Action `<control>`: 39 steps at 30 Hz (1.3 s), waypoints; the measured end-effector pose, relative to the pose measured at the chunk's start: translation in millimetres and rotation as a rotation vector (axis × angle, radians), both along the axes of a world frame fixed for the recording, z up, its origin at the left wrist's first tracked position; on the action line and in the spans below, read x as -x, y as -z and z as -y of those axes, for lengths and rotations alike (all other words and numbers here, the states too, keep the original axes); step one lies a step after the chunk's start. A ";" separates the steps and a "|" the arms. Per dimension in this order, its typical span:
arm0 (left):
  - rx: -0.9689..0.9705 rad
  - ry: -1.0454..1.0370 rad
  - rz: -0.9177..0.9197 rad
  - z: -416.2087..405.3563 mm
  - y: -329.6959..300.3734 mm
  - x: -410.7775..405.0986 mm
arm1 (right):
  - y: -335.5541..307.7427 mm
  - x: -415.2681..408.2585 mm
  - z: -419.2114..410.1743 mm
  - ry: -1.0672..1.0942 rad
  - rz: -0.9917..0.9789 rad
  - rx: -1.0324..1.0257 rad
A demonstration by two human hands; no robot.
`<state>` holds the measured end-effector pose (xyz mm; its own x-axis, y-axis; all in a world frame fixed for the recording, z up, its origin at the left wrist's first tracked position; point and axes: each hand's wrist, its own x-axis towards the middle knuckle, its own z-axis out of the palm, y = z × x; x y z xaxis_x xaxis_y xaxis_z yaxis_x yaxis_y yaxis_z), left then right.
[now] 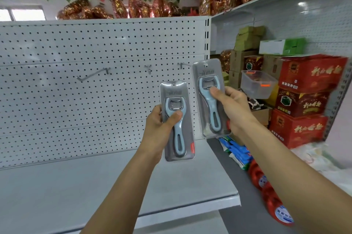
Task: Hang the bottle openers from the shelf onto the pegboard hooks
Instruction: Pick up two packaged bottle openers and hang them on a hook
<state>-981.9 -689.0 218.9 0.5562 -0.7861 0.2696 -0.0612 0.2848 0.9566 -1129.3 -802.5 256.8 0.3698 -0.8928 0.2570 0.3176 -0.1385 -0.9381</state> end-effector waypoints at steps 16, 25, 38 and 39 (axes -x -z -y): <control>0.015 -0.013 0.006 32.0 -0.9 -22.6 | 13.8 -44.7 60.8 0.011 -0.093 -0.071; 0.006 -0.016 0.028 61.9 -7.3 -41.6 | 14.1 -79.0 103.5 0.012 -0.146 -0.123; -0.028 -0.035 0.044 84.3 -16.2 -56.9 | 13.1 -94.6 119.0 0.028 -0.219 -0.116; -0.030 -0.037 0.045 84.5 -15.8 -56.7 | 14.8 -94.4 118.1 0.045 -0.235 -0.101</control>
